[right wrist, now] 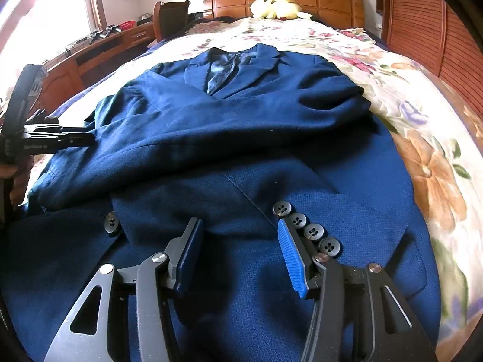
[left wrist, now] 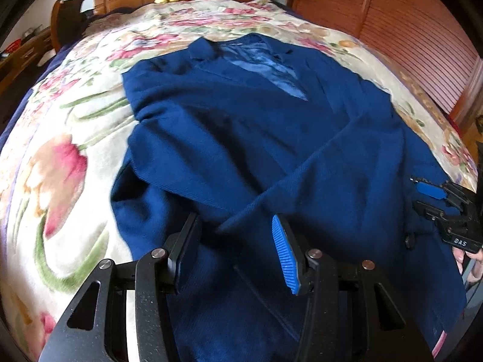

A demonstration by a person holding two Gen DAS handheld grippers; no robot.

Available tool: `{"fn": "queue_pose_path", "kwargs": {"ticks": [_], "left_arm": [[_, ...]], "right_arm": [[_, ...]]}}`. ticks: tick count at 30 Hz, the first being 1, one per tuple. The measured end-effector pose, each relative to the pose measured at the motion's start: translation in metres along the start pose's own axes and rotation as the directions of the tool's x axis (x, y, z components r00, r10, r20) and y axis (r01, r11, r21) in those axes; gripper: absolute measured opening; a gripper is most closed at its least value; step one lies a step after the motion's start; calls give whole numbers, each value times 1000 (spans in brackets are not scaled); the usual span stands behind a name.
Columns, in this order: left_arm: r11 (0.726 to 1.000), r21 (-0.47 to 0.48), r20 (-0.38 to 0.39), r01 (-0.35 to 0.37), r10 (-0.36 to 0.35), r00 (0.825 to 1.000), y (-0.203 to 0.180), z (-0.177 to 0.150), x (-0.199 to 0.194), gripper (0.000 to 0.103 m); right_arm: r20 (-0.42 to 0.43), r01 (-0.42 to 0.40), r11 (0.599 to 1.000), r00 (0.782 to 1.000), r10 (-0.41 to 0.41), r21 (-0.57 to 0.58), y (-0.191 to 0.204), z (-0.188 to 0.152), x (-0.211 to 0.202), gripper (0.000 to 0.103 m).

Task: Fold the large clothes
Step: 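Grasp the jacket side panel with the left gripper and fold it inward, then open the left gripper to release the folded side onto the sleeve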

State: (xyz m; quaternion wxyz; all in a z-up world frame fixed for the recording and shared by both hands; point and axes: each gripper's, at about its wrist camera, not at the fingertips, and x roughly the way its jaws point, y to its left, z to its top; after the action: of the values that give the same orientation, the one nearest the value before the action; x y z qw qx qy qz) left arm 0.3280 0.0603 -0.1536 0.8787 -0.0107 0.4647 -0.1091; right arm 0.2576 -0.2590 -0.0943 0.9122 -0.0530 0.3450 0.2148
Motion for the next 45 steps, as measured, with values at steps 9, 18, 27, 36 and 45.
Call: {"fn": "queue_pose_path", "kwargs": {"ticks": [9,18,27,36,45], "left_arm": [[998,62,31,14,-16,999,-19,4,-27,6],[989,144,191,34,-61,980,-83,9,-107,6],[973,208,222,100,-146,964,-138,-46,-138,6],[977,196,161,86,-119,980,-165,-84,-125,6],[991,121,210,63,-87,974,-147,-98,-147,27]], "right_arm": [[-1,-2,1000,1000,2,3,1,1,0,54],[-20,-20,1000,1000,20,12,-2,4,-8,54],[-17,109,994,994,-109,23,-44,-14,-63,54],[-4,148,985,989,-148,87,-68,-40,-69,54],[-18,188,980,982,-187,66,-61,-41,-52,54]]}}
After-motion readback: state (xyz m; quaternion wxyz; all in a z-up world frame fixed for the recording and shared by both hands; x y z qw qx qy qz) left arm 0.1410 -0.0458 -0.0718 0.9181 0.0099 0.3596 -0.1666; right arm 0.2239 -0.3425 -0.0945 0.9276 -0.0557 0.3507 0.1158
